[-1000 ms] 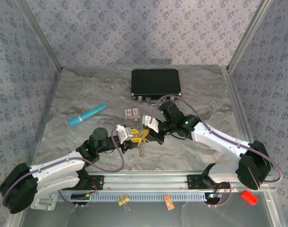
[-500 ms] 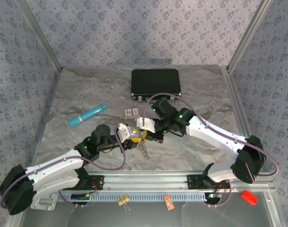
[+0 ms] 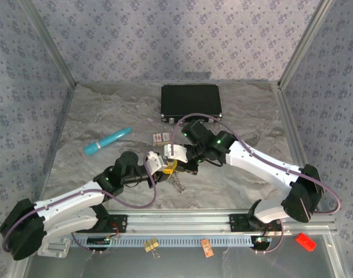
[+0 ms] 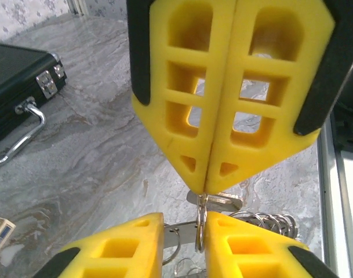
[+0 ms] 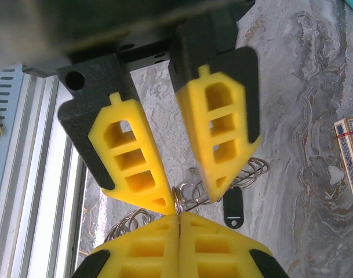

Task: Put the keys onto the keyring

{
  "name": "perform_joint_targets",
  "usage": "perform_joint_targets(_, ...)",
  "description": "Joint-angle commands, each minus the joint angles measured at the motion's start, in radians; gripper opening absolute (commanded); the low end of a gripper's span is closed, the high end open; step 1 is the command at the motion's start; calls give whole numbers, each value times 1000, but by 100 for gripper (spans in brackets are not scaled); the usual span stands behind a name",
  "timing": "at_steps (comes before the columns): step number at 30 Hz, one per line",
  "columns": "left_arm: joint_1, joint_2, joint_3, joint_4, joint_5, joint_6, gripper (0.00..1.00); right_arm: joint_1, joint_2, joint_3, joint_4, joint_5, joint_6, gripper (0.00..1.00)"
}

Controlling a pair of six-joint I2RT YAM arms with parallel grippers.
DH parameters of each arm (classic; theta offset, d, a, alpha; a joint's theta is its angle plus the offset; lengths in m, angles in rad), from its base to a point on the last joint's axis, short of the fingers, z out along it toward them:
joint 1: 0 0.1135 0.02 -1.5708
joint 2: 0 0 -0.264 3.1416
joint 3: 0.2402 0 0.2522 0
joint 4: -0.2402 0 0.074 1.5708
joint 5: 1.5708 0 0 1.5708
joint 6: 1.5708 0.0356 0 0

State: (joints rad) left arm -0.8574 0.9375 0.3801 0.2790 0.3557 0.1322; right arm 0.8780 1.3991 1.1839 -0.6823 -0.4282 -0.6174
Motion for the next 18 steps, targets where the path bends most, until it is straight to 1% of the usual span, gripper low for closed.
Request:
perform_joint_targets(1,1,7,19,-6,35,14,15,2,3,-20,23,-4,25,0)
perform_joint_targets(5,1,12,20,-8,42,18,2,0,2,-26,31,-9,36,0)
perform_joint_targets(6,1,12,22,-8,42,18,0,0,2,-27,33,-7,39,0)
perform_joint_targets(12,1,-4,16,-9,31,19,0,-21,-2,-53,28,42,103,0)
perform_joint_targets(16,1,-25,-1,10,3,22,0,-32,1,-88,23,91,141,0)
perform_joint_targets(18,1,-34,-10,25,-13,21,0,-35,4,-101,25,96,157,0)
